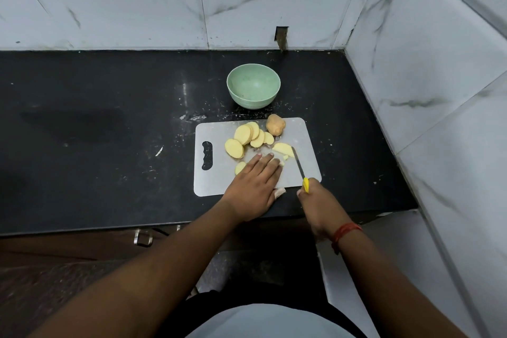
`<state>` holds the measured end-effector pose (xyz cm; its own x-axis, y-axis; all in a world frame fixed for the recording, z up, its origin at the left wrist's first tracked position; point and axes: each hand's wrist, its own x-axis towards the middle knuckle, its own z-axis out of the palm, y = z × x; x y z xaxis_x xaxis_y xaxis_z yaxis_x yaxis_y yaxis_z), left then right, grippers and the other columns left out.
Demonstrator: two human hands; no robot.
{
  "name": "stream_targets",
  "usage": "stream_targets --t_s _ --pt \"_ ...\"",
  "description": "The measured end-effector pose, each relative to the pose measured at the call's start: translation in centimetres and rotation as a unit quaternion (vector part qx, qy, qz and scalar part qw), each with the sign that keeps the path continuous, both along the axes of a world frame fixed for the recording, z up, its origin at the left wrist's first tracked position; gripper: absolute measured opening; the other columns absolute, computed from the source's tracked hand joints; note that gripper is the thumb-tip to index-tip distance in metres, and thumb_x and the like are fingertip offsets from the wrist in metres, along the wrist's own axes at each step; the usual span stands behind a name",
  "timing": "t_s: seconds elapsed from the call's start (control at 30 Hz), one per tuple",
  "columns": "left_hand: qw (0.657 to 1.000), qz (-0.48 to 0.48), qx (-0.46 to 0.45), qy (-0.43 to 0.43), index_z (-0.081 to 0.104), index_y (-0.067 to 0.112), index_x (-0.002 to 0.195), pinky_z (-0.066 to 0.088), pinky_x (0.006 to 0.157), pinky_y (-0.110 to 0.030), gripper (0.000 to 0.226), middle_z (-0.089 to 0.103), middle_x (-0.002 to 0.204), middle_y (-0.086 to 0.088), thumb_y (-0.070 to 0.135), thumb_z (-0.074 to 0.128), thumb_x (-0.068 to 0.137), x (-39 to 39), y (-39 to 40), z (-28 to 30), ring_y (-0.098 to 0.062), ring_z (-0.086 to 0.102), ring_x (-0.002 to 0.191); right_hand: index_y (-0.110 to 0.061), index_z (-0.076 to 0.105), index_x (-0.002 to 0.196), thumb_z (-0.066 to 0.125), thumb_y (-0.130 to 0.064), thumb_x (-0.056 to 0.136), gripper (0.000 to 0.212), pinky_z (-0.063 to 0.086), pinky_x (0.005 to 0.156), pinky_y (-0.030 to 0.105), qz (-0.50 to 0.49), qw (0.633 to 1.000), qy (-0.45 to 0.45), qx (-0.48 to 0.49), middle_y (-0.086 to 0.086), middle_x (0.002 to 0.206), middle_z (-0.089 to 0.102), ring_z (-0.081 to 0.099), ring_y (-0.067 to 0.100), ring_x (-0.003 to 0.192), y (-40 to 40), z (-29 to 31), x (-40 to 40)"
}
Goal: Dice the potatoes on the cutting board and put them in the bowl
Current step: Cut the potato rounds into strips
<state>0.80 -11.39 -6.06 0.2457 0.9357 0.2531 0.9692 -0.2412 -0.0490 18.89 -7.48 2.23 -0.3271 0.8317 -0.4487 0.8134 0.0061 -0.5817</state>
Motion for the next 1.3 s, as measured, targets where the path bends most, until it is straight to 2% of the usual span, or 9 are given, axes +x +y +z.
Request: stream_targets --t_s 0.17,0.3,0.43,0.63,0.83,0.9,1.07,1.17,1.3 --pt "0.996 -0.054 -0.042 0.050 0.045 0.005 0.151 0.015 0.127 -0.047 0.065 0.039 0.160 -0.015 0.050 0.032 0.106 0.8 2.1 0.0 -0.032 0.030 0.150 -0.011 0.046 0.097 0.041 -0.025 0.100 0.015 0.039 0.059 0.033 -0.023 0.999 0.025 0.002 0.011 0.081 0.056 0.050 0.020 0.065 0.5 -0.2 0.0" --pt "0.990 -0.036 -0.093 0.098 0.033 0.003 0.157 0.005 0.128 -0.045 0.079 0.027 0.165 -0.015 0.052 0.005 0.101 -0.2 2.9 0.5 -0.031 0.021 0.154 -0.013 0.044 0.094 0.041 -0.025 0.101 0.015 0.039 0.058 0.033 -0.024 0.999 0.032 -0.008 0.009 0.077 0.053 0.048 0.019 0.063 0.4 -0.5 0.3" --pt "0.991 -0.010 -0.087 0.097 0.044 0.001 0.150 0.014 0.127 -0.048 0.074 0.042 0.157 -0.018 0.054 0.021 0.104 -2.0 2.6 0.1 -0.034 0.032 0.149 -0.012 0.044 0.096 0.040 -0.027 0.101 0.017 0.038 0.056 0.032 -0.026 0.999 0.025 -0.019 0.007 0.076 0.050 0.047 0.018 0.062 0.5 -0.7 0.8" --pt "0.997 -0.018 -0.054 0.057 0.053 0.001 0.143 0.021 0.124 -0.052 0.067 0.043 0.155 -0.021 0.051 0.030 0.104 -1.5 2.6 0.8 -0.037 0.037 0.146 -0.011 0.043 0.101 0.039 -0.025 0.102 0.015 0.033 0.057 0.031 -0.001 0.999 -0.033 -0.007 0.007 0.082 0.052 0.049 0.018 0.068 1.5 -0.9 0.7" --pt "0.987 0.071 -0.124 0.071 0.032 0.005 0.156 0.003 0.127 -0.047 0.082 0.021 0.166 -0.019 0.060 0.005 0.101 0.3 4.6 2.4 -0.033 0.021 0.153 -0.007 0.042 0.105 0.038 -0.022 0.101 0.016 0.037 0.069 0.031 0.003 0.997 -0.075 -0.011 0.015 0.099 0.054 0.053 0.028 0.085 3.8 -1.0 -0.5" --pt "0.989 0.066 -0.116 0.067 0.035 0.004 0.154 0.004 0.127 -0.045 0.082 0.025 0.165 -0.019 0.060 0.008 0.101 0.4 4.7 2.6 -0.032 0.025 0.151 -0.009 0.042 0.102 0.038 -0.023 0.101 0.014 0.037 0.068 0.031 0.016 0.996 -0.085 -0.017 0.013 0.097 0.052 0.053 0.026 0.083 3.9 -0.9 -0.8" --pt "0.993 0.039 -0.106 0.016 0.046 0.001 0.146 0.009 0.126 -0.041 0.070 0.034 0.160 -0.018 0.055 0.025 0.105 0.0 4.4 2.4 -0.031 0.031 0.149 -0.011 0.044 0.102 0.037 -0.023 0.100 0.014 0.034 0.050 0.028 0.043 0.993 -0.101 -0.042 0.010 0.088 0.055 0.053 0.020 0.065 3.3 -1.0 -0.5" --pt "0.993 0.031 -0.110 -0.005 0.047 0.001 0.144 0.010 0.126 -0.041 0.066 0.033 0.161 -0.018 0.053 0.030 0.107 -0.2 4.2 2.2 -0.031 0.029 0.150 -0.011 0.043 0.099 0.038 -0.022 0.101 0.012 0.034 0.051 0.028 0.043 0.994 -0.093 -0.033 0.009 0.083 0.053 0.051 0.019 0.064 3.1 -0.9 0.0" --pt "0.993 0.024 -0.116 -0.028 0.050 0.000 0.141 0.016 0.127 -0.044 0.063 0.038 0.157 -0.019 0.050 0.034 0.107 -0.5 4.0 2.0 -0.034 0.034 0.147 -0.011 0.043 0.098 0.038 -0.024 0.100 0.014 0.037 0.059 0.031 0.045 0.997 -0.069 0.004 0.006 0.083 0.051 0.050 0.017 0.069 2.7 -0.9 -0.1"
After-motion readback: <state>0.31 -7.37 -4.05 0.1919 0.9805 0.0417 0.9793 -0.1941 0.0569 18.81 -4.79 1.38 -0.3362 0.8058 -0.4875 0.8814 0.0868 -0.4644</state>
